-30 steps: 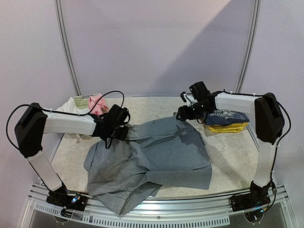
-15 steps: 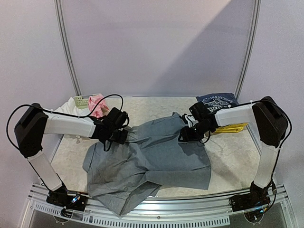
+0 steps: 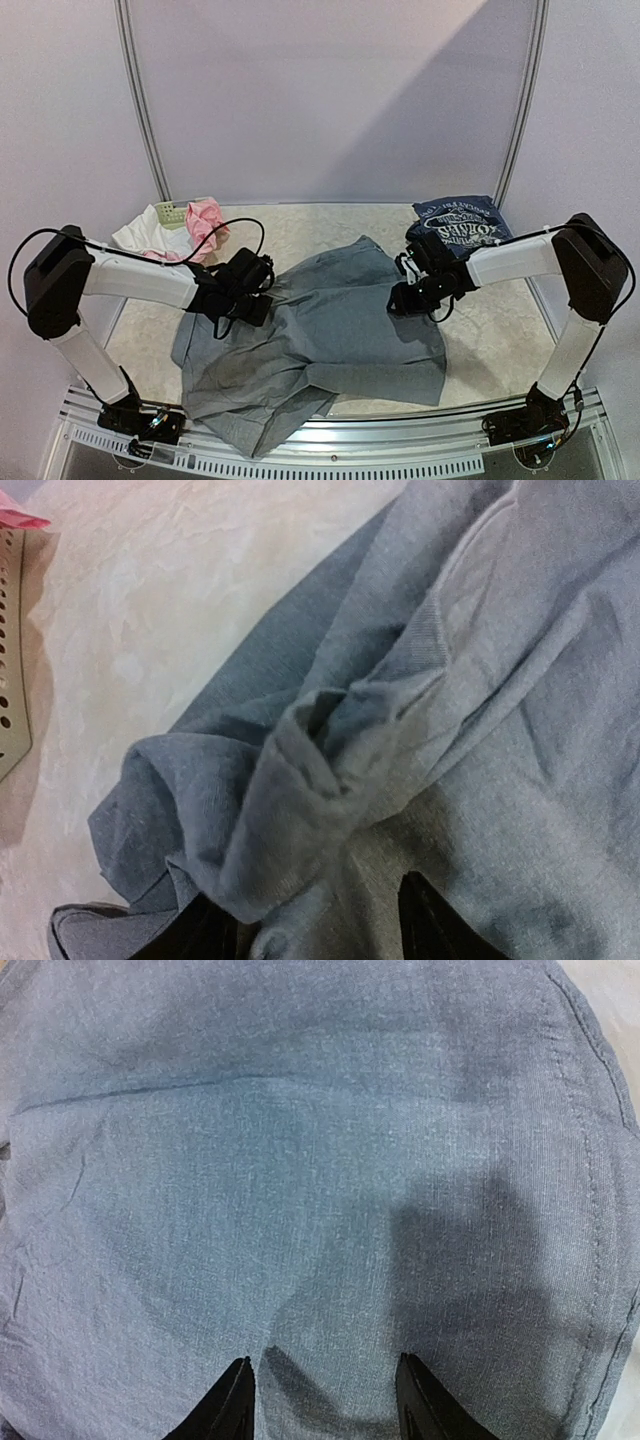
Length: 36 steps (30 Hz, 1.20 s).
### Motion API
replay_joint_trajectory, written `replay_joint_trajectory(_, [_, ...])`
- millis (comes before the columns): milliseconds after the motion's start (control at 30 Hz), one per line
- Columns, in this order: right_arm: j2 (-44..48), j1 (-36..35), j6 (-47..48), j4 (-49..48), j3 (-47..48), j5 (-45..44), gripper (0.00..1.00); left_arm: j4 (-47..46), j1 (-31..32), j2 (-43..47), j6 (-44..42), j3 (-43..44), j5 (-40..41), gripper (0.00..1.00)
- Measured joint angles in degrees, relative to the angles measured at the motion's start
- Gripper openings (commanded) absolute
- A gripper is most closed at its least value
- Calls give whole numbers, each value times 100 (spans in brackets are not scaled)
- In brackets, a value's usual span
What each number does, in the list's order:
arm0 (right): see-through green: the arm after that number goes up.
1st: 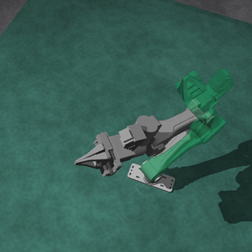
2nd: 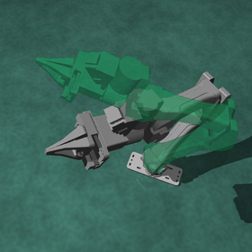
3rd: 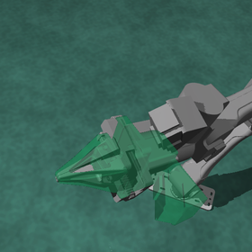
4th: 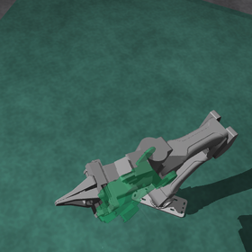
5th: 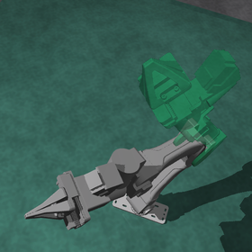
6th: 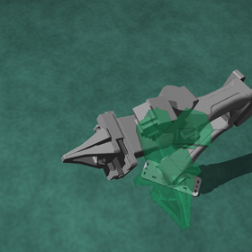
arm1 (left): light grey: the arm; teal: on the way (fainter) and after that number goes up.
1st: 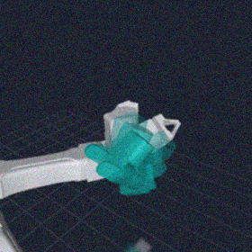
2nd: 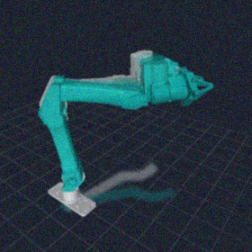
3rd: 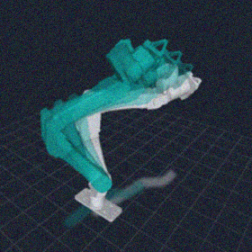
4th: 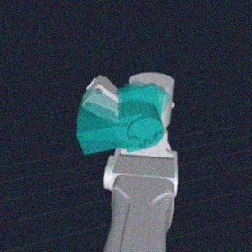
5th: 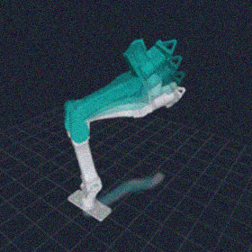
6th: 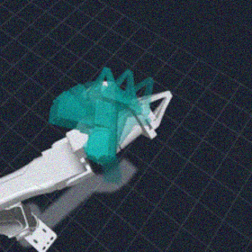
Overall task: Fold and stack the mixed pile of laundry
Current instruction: Flatten out the crumpled shirt at the center of the board, then adjust the flattened shirt at the center of the board.
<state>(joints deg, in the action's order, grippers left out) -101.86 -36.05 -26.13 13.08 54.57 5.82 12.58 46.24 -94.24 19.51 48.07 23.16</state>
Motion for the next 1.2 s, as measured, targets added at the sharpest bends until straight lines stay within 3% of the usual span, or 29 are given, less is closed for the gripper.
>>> replay_joint_trajectory(467, [914,-299,-699,-555,-1235,-531,48,-243,791,-103,608,-527,129,54])
replay_joint_trajectory(833, [1683,-501,-1156,614,-1554,-870,50,-463,1528,-81,1187,-680,240,54])
replay_joint_trajectory(1100, [2485,-531,-1239,1220,-1574,-984,63,-61,1705,203,1150,-697,391,58])
replay_joint_trajectory(1200, [2559,-529,-1185,1178,-1338,-1032,78,210,1705,424,997,-584,636,67])
